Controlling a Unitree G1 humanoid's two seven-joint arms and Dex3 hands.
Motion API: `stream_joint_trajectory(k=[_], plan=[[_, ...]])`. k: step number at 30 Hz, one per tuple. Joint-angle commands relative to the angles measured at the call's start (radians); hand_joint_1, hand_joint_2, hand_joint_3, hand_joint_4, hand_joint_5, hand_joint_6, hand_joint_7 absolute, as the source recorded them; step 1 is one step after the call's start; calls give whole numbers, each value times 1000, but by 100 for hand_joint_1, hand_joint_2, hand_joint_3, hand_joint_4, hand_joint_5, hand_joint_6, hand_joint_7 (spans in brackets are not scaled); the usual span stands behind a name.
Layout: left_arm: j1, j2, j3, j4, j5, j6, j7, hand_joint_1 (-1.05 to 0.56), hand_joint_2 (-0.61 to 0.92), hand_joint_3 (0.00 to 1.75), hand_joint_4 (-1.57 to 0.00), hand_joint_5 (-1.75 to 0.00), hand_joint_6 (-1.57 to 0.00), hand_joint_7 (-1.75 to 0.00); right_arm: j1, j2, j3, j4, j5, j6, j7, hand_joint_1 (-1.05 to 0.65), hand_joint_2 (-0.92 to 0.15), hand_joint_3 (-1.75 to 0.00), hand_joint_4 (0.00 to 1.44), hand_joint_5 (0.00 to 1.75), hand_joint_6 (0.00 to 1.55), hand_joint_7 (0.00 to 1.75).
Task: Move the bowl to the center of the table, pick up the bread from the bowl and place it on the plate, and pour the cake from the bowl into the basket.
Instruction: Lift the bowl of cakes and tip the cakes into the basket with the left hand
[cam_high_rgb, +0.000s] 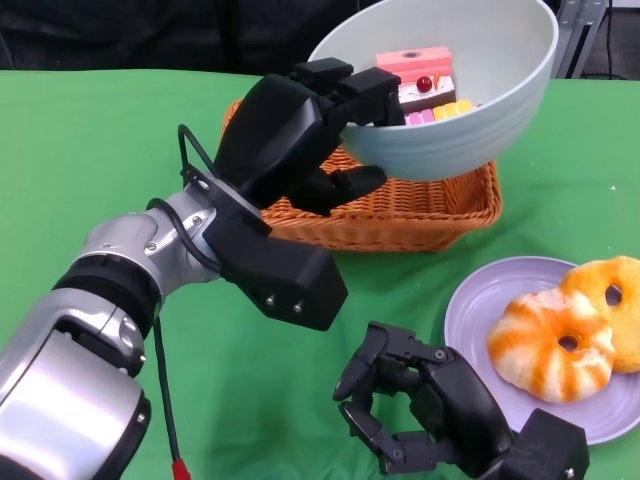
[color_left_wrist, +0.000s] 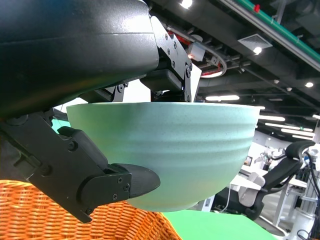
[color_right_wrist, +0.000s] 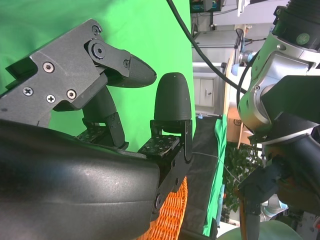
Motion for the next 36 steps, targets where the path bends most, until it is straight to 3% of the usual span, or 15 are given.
stream_joint_trajectory(k=[1,5,11,12,15,18,29,36], plan=[[-38,-11,21,4,-36,13,-20,-19,86,37,-66,-175,-53,-163,-5,1,-1,-3,13,1,8,-27,-51,-95,70,173,64,137],[-30,-42,66,13,-103,23,-116,-19,91,34,-66,-175,-63,-147,-4,0,1,-4,7,5,11,-28,-52,-93,69,173,64,138],[-19,-70,101,14,-161,30,-196,-14,88,41,-65,-175,-65,-143,-7,1,1,0,-1,-6,8,-27,-51,-95,69,172,64,139],[-16,-78,112,16,-177,34,-216,-13,81,58,-65,-175,-66,-143,-6,0,1,-1,-5,-5,5,-27,-50,-97,69,172,64,139],[-7,-100,146,20,-230,47,-286,-12,67,89,-66,-172,-68,-141,-8,0,1,3,-12,-13,-1,-25,-47,-103,70,170,64,139],[0,-117,178,21,-276,56,-350,-10,61,102,-66,-171,-69,-142,-5,-1,3,-2,-14,-3,-3,-24,-46,-107,70,170,64,140],[18,-182,322,19,-465,129,-575,-5,59,111,-67,-175,-65,-157,-3,-9,4,-3,-30,-10,-16,-24,-45,-109,69,173,63,142],[24,-212,387,15,-537,163,-639,-8,67,99,-72,-175,-59,-165,-1,-8,3,3,-30,-19,-19,-23,-46,-107,69,174,63,143]])
